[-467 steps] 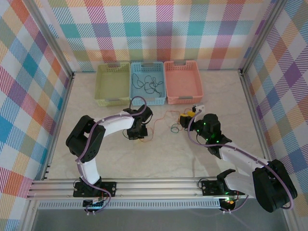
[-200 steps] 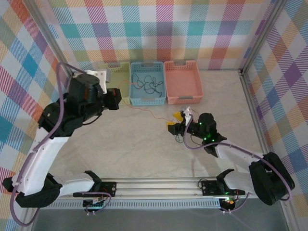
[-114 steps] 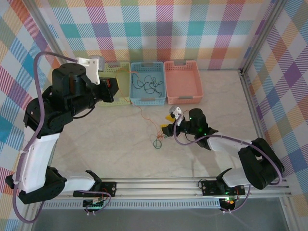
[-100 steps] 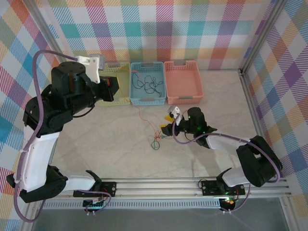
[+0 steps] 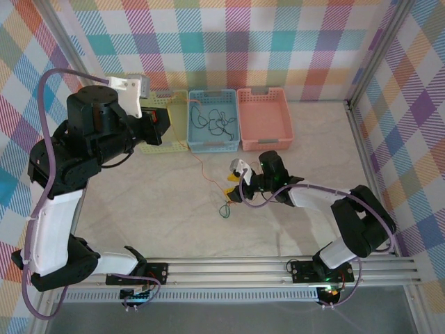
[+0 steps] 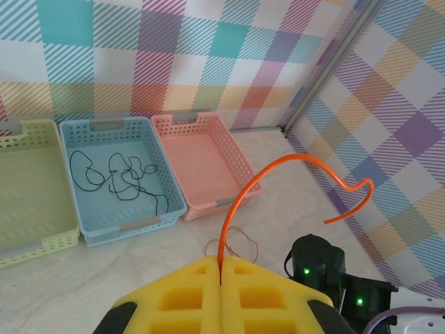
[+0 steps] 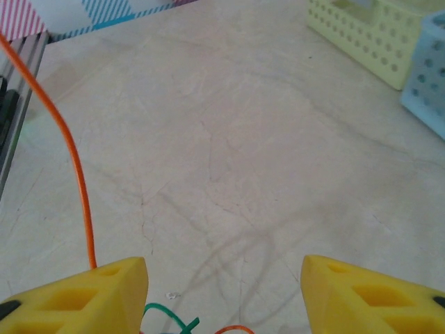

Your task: Untangle the cables

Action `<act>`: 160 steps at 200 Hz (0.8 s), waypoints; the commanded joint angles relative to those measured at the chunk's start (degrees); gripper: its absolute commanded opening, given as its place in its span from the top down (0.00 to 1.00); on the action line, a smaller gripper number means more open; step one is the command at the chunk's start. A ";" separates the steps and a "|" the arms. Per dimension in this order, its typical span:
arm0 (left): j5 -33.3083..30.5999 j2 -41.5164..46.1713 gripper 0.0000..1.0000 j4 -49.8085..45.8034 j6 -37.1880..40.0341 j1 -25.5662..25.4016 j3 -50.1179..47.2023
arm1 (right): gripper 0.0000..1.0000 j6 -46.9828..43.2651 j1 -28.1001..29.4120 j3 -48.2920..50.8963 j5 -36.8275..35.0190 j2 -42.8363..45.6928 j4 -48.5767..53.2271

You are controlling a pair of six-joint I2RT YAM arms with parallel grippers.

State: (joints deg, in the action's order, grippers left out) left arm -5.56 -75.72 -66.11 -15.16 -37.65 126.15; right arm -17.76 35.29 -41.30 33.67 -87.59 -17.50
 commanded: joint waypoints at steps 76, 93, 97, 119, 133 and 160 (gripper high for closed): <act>-0.14 -1.49 1.00 -1.19 2.24 -0.58 6.17 | 0.52 -12.82 4.69 -9.05 -1.76 -10.10 15.58; -0.01 -1.45 1.00 -1.14 2.22 -0.58 6.18 | 0.54 -13.04 5.20 -9.97 -2.33 -11.39 16.23; -0.11 -1.48 1.00 -1.13 2.20 -0.58 6.21 | 0.55 -13.21 5.34 -10.03 -2.63 -11.56 16.23; -0.65 -1.46 1.00 -1.06 2.32 -0.56 6.20 | 0.56 -13.88 5.79 -10.23 -3.65 -12.02 15.94; -0.80 -1.45 1.00 -0.79 2.27 -0.57 6.13 | 0.54 -13.81 5.93 -9.71 -3.96 -11.69 14.39; -0.80 -1.83 1.00 -0.37 2.32 -0.49 6.32 | 0.47 -14.56 6.28 -9.16 -0.35 -10.89 13.60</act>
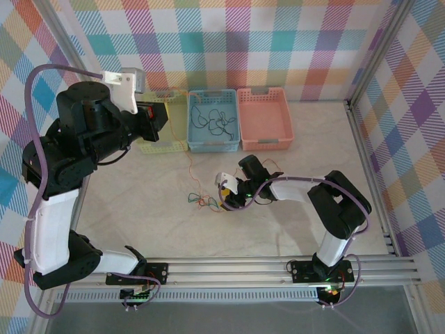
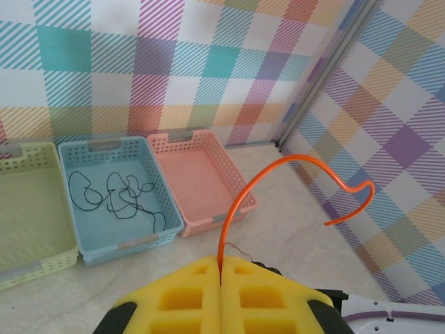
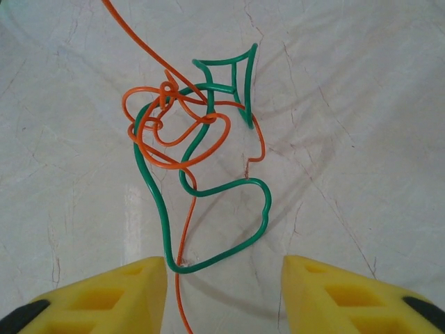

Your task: Untangle the cables

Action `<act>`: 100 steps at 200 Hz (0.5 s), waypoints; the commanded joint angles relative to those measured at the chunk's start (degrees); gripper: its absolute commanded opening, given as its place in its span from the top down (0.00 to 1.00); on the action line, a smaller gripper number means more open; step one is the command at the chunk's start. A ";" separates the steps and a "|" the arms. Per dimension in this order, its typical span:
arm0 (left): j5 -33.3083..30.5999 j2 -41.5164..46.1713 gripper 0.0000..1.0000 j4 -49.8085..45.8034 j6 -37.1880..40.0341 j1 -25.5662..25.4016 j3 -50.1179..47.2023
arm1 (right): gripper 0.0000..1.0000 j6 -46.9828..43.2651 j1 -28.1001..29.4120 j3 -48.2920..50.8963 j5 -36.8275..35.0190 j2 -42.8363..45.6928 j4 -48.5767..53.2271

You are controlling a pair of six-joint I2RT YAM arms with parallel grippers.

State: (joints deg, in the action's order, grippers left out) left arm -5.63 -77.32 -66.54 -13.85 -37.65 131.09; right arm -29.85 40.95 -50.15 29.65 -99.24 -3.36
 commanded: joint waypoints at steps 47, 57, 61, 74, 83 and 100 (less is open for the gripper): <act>-0.44 -0.84 1.00 -0.13 1.01 -0.50 1.58 | 0.43 -5.46 2.77 -1.95 4.66 -1.89 2.73; -0.44 -0.94 1.00 -0.08 1.01 -0.58 1.60 | 0.43 -5.75 3.31 -2.46 5.28 -2.53 3.34; -0.44 -0.95 1.00 -0.08 1.04 -0.57 1.61 | 0.43 -5.82 3.40 -2.64 5.33 -2.74 3.35; -0.30 -1.00 1.00 -0.07 1.05 -0.56 1.56 | 0.43 -5.93 4.00 -3.70 4.37 -3.81 3.86; -0.18 -1.06 1.00 0.00 1.01 -0.50 1.56 | 0.45 -5.93 4.37 -4.36 3.65 -4.34 3.83; -0.31 -0.97 1.00 0.04 1.06 -0.58 1.61 | 0.51 -5.46 4.66 -5.35 2.95 -5.32 3.45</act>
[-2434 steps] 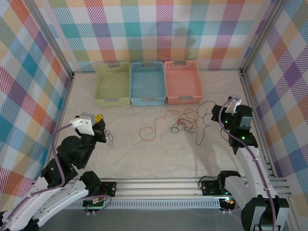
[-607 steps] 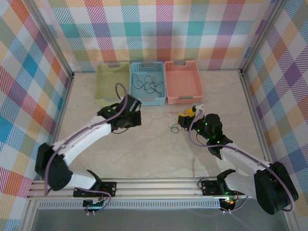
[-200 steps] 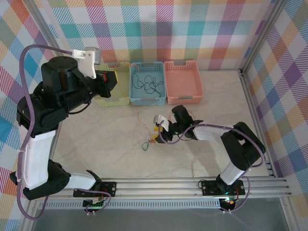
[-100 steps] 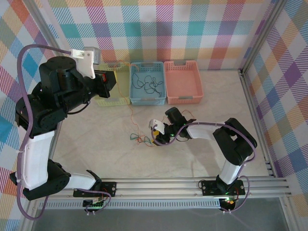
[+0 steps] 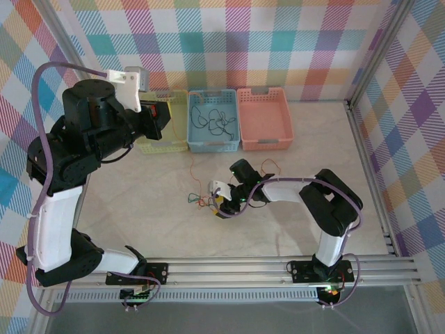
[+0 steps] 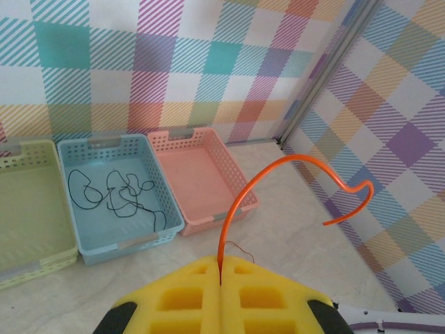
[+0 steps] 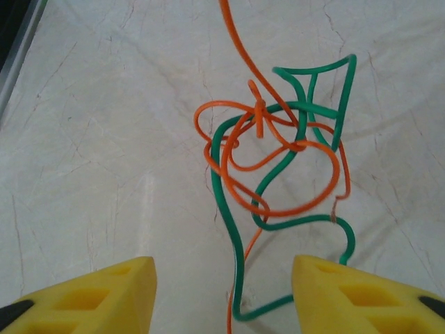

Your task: Untangle the cables

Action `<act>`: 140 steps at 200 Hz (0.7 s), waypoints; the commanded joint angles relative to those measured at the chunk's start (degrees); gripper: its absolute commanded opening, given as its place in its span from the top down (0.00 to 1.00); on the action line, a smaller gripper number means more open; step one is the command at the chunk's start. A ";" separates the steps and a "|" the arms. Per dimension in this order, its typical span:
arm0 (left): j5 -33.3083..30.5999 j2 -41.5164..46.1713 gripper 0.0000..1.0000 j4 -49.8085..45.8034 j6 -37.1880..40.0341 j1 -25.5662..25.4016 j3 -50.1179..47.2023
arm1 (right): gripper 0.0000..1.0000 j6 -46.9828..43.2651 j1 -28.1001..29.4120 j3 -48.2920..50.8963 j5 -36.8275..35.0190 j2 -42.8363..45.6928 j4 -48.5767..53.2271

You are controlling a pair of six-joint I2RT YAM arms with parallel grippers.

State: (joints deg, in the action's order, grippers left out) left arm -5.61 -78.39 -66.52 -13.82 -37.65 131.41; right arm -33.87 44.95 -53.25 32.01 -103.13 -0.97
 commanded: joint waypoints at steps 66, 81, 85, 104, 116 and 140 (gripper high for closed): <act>-3.32 1.26 1.00 1.45 0.82 -0.54 1.21 | 0.99 -0.95 0.75 -0.26 -5.76 -0.54 -1.86; -6.27 2.19 1.00 1.89 0.96 -0.58 1.54 | 1.00 -0.85 0.50 2.60 -11.24 2.23 -5.41; -7.68 2.40 1.00 1.84 0.91 -0.52 1.86 | 1.00 -0.89 0.24 3.46 -12.08 3.07 -6.30; -18.82 3.87 1.00 1.41 1.03 -0.49 3.31 | 1.00 0.12 -2.00 6.31 -13.35 6.54 -8.11; -25.98 5.65 1.00 2.37 2.54 -0.51 2.87 | 1.00 0.81 -3.44 7.57 -13.98 8.32 -8.13; -35.32 10.91 1.00 7.14 6.18 -0.57 0.89 | 1.00 2.83 -5.78 9.66 -14.67 11.19 -8.23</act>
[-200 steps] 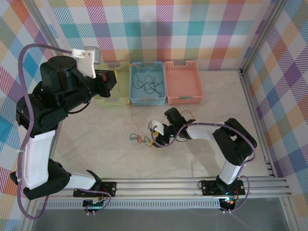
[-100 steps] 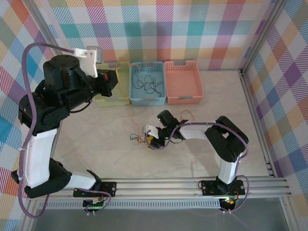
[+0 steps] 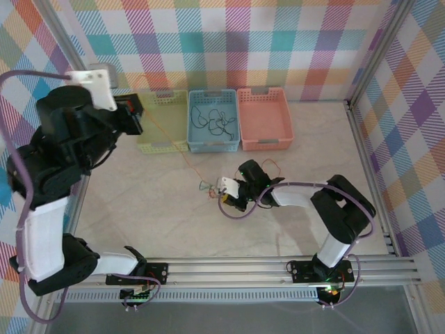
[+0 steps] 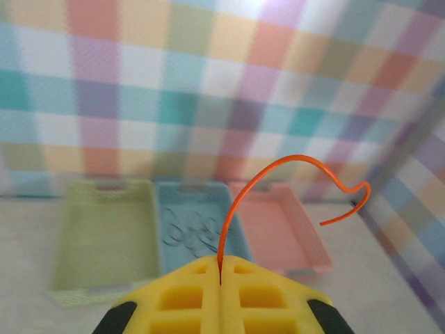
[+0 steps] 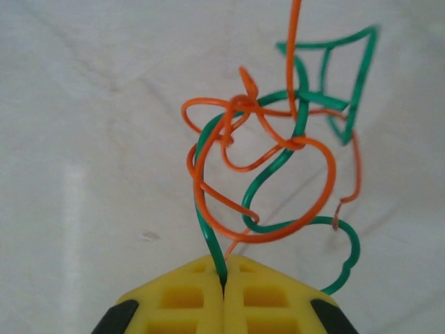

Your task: Untangle the cables

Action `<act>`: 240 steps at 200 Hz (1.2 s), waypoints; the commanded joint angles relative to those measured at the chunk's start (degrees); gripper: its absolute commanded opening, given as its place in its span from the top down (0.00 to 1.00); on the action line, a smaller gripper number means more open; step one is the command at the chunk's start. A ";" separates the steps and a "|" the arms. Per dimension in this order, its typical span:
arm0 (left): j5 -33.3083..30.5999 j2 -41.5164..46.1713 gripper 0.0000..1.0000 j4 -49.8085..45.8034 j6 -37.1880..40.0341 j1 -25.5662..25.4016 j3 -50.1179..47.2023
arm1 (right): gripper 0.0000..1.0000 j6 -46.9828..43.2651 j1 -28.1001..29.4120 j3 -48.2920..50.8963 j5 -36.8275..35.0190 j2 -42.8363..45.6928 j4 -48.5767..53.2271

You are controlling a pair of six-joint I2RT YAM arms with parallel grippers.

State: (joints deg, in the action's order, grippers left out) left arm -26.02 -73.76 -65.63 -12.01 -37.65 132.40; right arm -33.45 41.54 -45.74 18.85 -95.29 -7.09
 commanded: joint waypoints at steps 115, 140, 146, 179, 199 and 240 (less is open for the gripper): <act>-27.66 20.63 1.00 17.79 15.45 -2.19 -0.94 | 1.00 17.68 -11.14 8.75 -2.49 6.60 -14.82; -29.52 22.61 1.00 19.60 16.84 -3.37 -1.31 | 1.00 20.05 -13.32 10.45 -0.78 7.48 -17.27; -29.23 23.02 1.00 19.93 16.99 -3.84 -1.51 | 1.00 19.97 -13.40 10.42 -0.66 7.53 -17.26; -30.44 23.21 1.00 19.29 17.80 -5.52 -0.44 | 1.00 22.03 -13.97 10.49 -2.15 7.44 -17.23; -30.28 24.07 1.00 19.56 17.47 -6.73 -0.67 | 1.00 23.04 -14.64 10.71 -1.98 7.40 -17.61; -29.08 23.32 1.00 18.26 16.81 -8.72 -2.05 | 1.00 22.82 -14.83 10.31 -0.96 7.04 -16.81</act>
State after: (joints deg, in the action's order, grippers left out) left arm -55.40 -50.17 -47.81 4.14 -44.73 131.22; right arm -11.46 26.96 -35.55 16.49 -89.38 -22.72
